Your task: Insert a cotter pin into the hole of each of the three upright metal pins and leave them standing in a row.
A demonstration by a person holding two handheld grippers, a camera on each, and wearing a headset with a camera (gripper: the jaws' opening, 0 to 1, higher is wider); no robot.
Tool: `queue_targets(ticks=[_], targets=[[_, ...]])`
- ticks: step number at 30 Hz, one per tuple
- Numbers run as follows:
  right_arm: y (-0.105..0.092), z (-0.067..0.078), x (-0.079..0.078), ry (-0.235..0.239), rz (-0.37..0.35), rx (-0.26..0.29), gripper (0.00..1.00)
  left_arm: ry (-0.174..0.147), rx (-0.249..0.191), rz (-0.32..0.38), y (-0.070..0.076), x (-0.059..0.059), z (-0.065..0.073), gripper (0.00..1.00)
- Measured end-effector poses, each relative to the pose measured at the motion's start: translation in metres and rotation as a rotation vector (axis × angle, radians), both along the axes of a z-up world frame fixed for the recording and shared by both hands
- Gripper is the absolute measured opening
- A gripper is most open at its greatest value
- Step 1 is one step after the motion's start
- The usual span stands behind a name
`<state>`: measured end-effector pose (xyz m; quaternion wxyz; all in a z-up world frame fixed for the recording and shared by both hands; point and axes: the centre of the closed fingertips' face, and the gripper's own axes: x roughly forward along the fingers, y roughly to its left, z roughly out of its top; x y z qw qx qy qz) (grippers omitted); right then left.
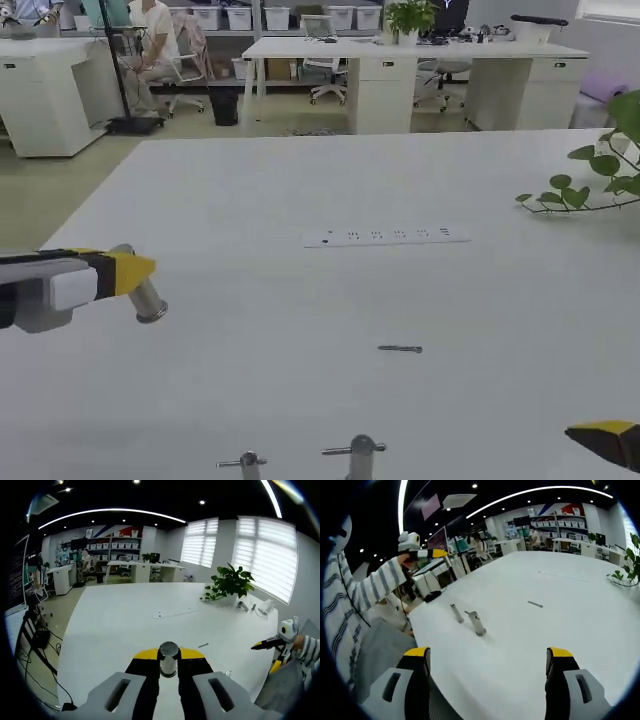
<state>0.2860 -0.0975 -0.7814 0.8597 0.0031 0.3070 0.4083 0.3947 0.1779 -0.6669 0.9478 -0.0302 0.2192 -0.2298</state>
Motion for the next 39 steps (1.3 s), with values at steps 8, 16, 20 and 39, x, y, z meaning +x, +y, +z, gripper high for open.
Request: queue_targets(ticks=[8, 16, 20, 39], targets=[[-0.001, -0.002, -0.006, -0.001, 0.0, 0.001, 0.97, 0.005, 0.079, -0.076, -0.015, -0.031, -0.01, 0.11], [0.001, 0.0, -0.011, -0.008, 0.014, -0.001, 0.97, 0.07, 0.056, -0.135, -0.047, -0.082, -0.034, 0.11], [0.002, 0.001, -0.013, -0.013, 0.029, -0.012, 0.97, 0.086, 0.039, -0.152, -0.063, -0.102, -0.042, 0.11], [0.011, 0.002, -0.017, -0.022, 0.056, 0.006, 0.97, 0.118, 0.054, -0.19, -0.105, -0.128, -0.086, 0.11]])
